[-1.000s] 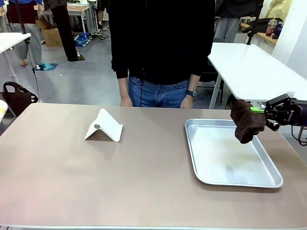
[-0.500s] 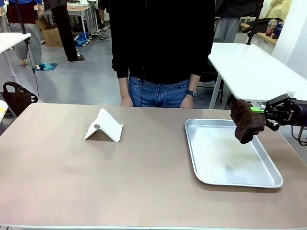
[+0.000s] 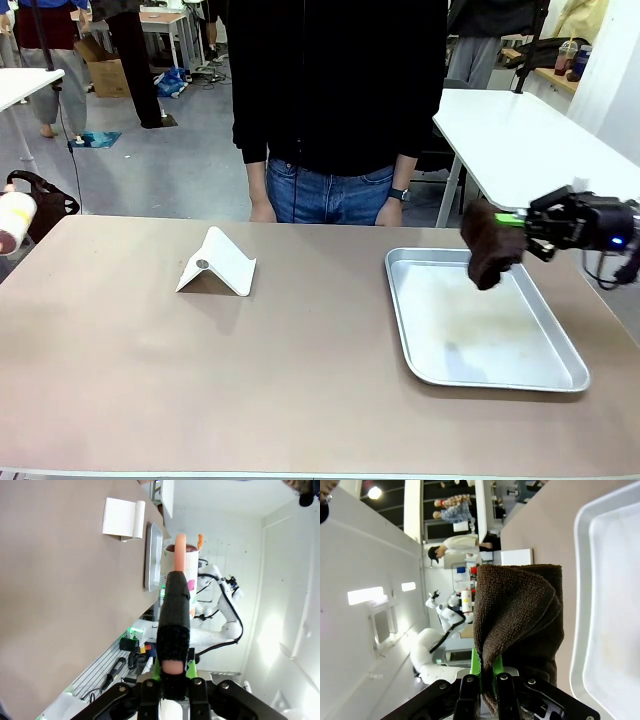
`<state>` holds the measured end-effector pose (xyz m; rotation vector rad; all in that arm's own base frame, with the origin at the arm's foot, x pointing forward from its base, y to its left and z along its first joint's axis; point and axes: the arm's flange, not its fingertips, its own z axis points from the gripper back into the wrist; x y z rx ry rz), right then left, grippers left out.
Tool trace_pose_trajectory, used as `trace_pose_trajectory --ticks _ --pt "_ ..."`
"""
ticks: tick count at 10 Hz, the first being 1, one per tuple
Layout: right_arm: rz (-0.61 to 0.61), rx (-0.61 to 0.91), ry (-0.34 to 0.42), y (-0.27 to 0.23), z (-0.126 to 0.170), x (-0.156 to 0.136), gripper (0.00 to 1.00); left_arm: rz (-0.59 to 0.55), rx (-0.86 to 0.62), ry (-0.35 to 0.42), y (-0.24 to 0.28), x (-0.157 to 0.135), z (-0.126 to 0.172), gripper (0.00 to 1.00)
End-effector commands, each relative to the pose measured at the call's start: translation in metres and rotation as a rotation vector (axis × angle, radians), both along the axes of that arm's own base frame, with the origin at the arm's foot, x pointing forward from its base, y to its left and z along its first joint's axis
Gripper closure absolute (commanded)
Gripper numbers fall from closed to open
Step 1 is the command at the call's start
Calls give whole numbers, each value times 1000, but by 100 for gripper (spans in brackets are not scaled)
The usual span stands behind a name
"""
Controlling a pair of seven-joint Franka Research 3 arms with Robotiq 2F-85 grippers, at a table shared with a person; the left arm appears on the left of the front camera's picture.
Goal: Clean the surface of the table.
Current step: Return the Lint Roller and towel to their original positions.
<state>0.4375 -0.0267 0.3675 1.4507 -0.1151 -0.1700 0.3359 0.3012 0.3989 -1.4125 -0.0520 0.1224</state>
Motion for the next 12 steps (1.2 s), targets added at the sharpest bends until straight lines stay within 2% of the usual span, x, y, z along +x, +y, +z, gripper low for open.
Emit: trace_pose_trajectory --ticks 1,2,4,7,9,11,12 --pt "-22 -49 -24 60 16 11 90 13 113 -9 -78 -1 46 80" --pt "-24 -106 -31 95 14 17 90 -13 129 -20 -115 1 65 80" --pt "8 -157 -41 156 7 24 90 -56 183 -61 -175 7 83 80" --pt "48 -320 -51 232 -26 26 90 -148 359 -116 -266 27 84 80" --pt "62 -380 -41 247 -44 20 90 -213 429 -135 -313 41 79 80" --pt "30 -418 -28 247 -57 17 90 -231 521 -190 -362 56 67 80" --pt "17 -413 -21 242 -57 17 90 -240 552 -178 -378 66 61 80"
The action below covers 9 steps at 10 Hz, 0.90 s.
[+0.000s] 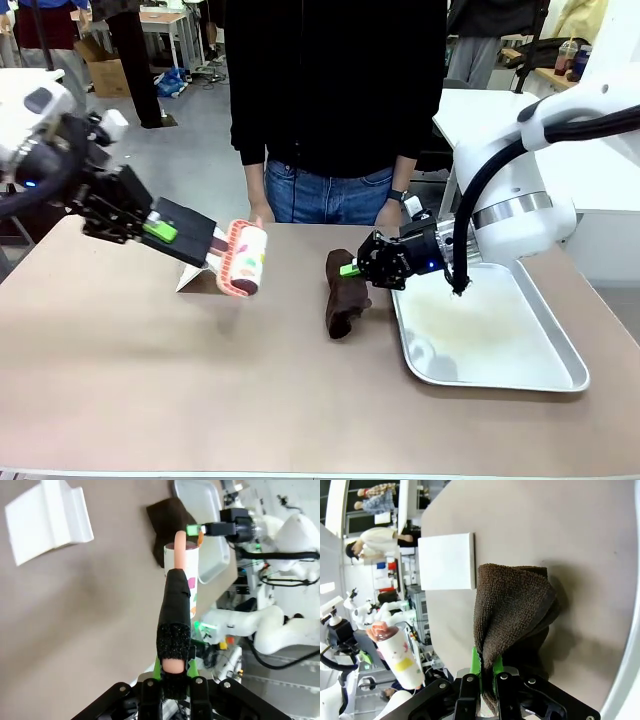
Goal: Clean the surface of the table.
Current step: Return the Lint Roller and towel to their original positions.
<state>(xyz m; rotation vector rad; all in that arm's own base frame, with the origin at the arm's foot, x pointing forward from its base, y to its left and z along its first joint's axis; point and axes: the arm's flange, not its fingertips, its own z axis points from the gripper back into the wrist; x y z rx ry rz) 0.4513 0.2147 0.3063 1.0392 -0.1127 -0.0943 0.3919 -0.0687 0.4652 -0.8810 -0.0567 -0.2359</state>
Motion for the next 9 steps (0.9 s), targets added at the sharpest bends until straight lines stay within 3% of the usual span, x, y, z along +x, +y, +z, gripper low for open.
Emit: trace_pose_trajectory --ticks 1,4,5,6,9 --pt "-43 1 -26 -5 4 4 90 34 40 26 -19 22 -10 80" --pt "-25 -7 -4 -10 1 4 90 127 67 37 -31 62 -23 80" --pt "-25 -7 -4 -10 1 4 90 125 40 80 -30 70 -22 80" --pt "-25 -7 -4 -10 1 4 90 75 71 32 -28 48 -29 80" --pt "-25 -7 -4 -10 1 4 90 75 71 32 -28 48 -29 80"
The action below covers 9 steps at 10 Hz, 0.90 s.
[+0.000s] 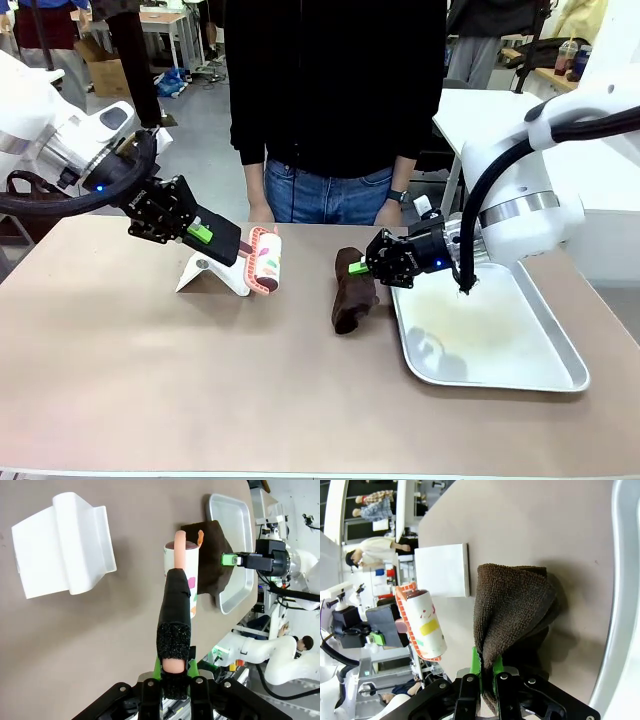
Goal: Clean the surface of the table.
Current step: Return the Lint Roller and towel to their original positions.
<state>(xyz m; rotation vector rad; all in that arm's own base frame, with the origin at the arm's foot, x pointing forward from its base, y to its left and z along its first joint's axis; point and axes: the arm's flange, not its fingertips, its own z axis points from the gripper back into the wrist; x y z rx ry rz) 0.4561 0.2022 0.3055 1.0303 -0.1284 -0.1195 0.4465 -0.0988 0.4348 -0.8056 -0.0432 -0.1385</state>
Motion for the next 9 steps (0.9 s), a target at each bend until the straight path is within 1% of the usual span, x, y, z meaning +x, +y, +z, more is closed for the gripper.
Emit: trace_pose_trajectory --ticks 1,2,3,4,6,7,9 --pt "4 0 -3 3 1 0 90 -10 -5 -12 2 -7 1 80" --pt "4 0 -3 3 1 0 90 0 0 0 0 0 0 80" --pt "0 0 0 0 0 0 90 -13 61 28 -4 11 13 80" --pt "-4 -85 8 9 4 2 90 -15 113 59 -10 25 26 80" --pt "1 -150 24 27 1 3 90 -9 193 86 -24 49 41 80" --pt "14 -182 48 33 -4 4 90 -5 235 105 -31 58 42 80" --pt "10 -211 64 39 -8 6 90 -4 320 137 -41 70 39 80"
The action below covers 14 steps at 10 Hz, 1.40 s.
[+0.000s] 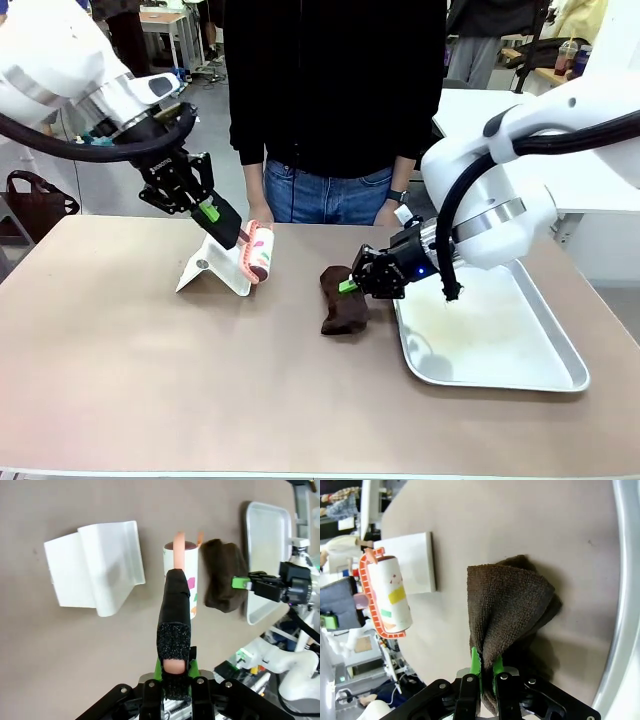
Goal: Clean the surface of the table.
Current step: Return the Lint Roller and towel to their original positions.
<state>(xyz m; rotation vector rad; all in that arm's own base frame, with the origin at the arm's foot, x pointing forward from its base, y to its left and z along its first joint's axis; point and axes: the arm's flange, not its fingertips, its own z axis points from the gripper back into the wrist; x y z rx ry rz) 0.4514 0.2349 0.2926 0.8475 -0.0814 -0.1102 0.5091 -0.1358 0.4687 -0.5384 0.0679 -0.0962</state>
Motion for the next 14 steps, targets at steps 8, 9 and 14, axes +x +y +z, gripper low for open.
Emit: trace_pose_trajectory --ticks 8,9,14 --pt "-36 -35 14 4 0 18 90 16 171 59 -10 29 -13 80" --pt "-39 -29 10 3 0 17 90 23 173 60 -10 30 -15 80" --pt "-35 5 17 -2 -8 17 90 69 159 -2 -12 34 -22 80"
